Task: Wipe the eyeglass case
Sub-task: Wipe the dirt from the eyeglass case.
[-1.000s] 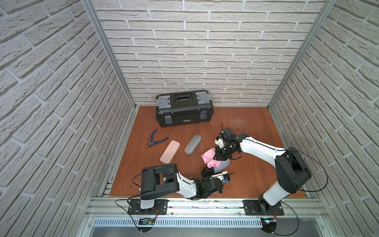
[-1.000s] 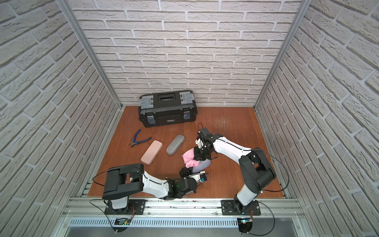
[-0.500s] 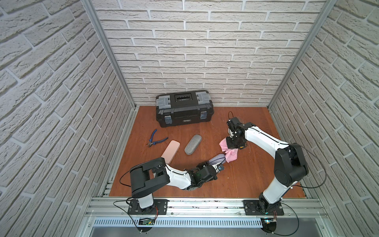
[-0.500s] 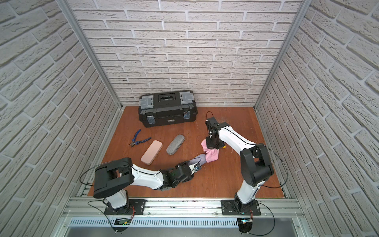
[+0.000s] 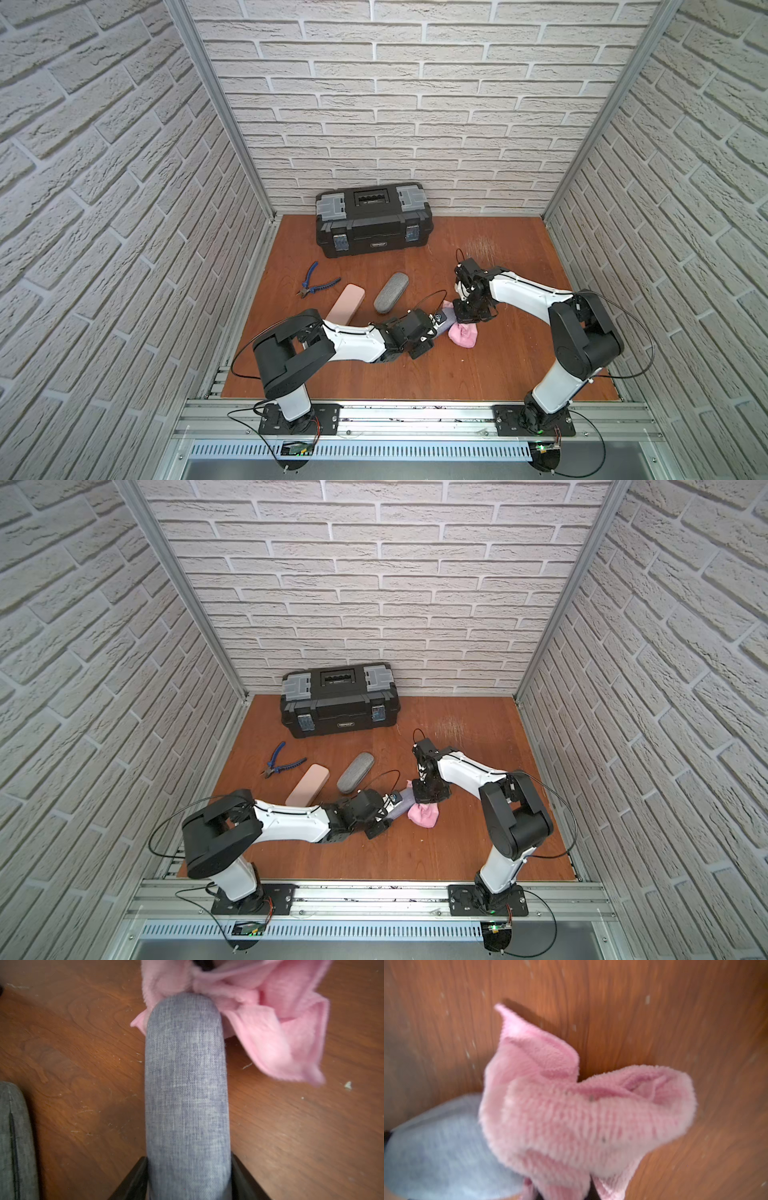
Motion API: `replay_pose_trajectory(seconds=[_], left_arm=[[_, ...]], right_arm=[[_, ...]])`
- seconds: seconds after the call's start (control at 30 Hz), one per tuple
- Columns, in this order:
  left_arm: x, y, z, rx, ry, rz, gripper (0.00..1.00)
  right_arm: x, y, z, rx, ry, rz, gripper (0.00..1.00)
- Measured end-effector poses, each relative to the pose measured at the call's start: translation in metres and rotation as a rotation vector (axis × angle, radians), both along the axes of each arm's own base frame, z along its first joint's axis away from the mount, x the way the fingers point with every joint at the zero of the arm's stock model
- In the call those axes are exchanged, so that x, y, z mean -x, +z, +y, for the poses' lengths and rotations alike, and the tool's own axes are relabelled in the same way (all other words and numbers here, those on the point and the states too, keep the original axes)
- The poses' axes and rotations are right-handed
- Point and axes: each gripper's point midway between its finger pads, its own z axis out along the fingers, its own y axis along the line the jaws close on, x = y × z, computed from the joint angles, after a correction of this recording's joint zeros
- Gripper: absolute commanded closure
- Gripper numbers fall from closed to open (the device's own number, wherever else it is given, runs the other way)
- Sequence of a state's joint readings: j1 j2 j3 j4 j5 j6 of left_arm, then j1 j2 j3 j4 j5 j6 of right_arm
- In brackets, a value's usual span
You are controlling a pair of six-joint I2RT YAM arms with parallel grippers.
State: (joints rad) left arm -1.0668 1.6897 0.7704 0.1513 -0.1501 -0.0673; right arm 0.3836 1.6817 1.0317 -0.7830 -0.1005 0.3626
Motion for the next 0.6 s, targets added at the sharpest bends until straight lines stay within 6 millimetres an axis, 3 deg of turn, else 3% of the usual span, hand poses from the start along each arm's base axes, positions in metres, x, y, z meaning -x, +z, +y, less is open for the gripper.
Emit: replay_pose_trajectory(seconds=[0.13,0.3,0.47,0.6], left_arm=[[-0.001,0.0,0.0,0.012,0.024,0.043,0.93],[-0.001,0.0,0.0,0.013,0.034,0.081,0.92],[-0.003,0.0,0.004,-0.005,0.057,0.116,0.93],[-0.005,0.0,0.007,-0.013,0.071,0.132,0.93]], right_arm=[[0.009,0.006,0.001,-0.048,-0.081,0.016,0.97],[0.0,0.007,0.012,-0.118,-0.214,0.001,0.97],[-0.006,0.006,0.039,-0.178,-0.282,-0.035,0.97],[0.008,0.002,0.063,-0.224,-0.298,-0.025,0.97]])
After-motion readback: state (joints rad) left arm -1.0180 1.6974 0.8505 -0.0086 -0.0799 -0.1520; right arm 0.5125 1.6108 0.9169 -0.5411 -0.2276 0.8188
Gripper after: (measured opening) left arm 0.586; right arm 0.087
